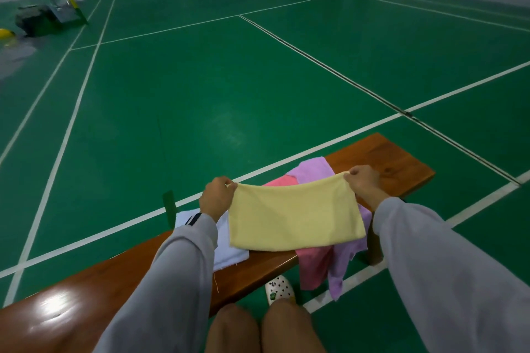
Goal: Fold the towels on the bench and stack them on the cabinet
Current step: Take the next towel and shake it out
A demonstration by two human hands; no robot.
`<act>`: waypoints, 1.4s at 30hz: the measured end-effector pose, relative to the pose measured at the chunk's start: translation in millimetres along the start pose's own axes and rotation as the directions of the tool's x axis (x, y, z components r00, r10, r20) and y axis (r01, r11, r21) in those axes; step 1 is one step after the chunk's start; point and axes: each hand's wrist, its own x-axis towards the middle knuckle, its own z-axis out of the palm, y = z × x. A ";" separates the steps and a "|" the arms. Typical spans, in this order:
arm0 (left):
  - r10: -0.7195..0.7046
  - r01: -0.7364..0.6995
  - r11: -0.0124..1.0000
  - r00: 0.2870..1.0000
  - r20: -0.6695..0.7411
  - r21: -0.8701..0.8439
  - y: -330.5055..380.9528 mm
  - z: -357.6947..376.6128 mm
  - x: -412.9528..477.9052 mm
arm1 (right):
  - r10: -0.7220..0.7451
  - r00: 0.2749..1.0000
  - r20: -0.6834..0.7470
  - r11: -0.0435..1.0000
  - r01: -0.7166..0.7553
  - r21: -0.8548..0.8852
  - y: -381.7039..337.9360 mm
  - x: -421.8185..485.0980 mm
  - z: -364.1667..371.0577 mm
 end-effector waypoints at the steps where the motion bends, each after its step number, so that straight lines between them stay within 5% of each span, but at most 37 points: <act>1: -0.004 0.004 1.000 1.000 -0.001 -0.001 -0.8 4.1 0.9 | 0.002 1.000 -0.009 1.000 -0.002 -0.009 1.5 0.6 4.6; 14: -0.078 0.074 0.988 0.997 0.027 0.133 -21.1 34.2 26.4 | 0.003 0.991 -0.134 0.954 -0.043 -0.298 7.4 2.5 38.7; 20: -0.080 0.013 0.925 0.984 0.159 0.381 -25.2 39.6 24.1 | -0.265 0.937 -0.228 0.840 0.108 -0.531 -4.7 -21.9 50.3; 23: -0.040 -0.013 0.952 0.985 0.168 0.306 -19.7 34.5 24.1 | -0.397 0.913 -0.097 0.808 0.298 -0.509 -20.4 -32.6 63.6; 26: 0.034 -0.055 0.957 0.996 0.079 0.286 -7.0 28.6 16.0 | -0.373 0.918 0.137 0.874 0.397 -0.281 -41.4 -46.8 81.9; 31: 0.028 -0.018 0.996 0.993 0.113 -0.090 10.6 29.8 -1.3 | -0.298 0.811 0.504 0.954 0.247 0.167 -80.8 -87.6 99.7; 35: -0.116 0.151 0.981 0.960 0.255 -0.122 16.1 30.5 -18.9 | -0.198 0.701 0.685 0.980 0.133 0.147 -93.6 -113.8 107.7; 39: -0.174 0.161 0.985 0.949 0.264 0.070 17.6 27.2 -29.2 | -0.209 0.678 0.705 0.969 0.239 0.057 -85.4 -132.6 112.6; 42: -0.176 0.216 0.969 0.945 0.277 -0.121 30.6 25.7 -29.7 | -0.205 0.640 0.741 0.973 0.217 0.081 -80.2 -138.4 109.9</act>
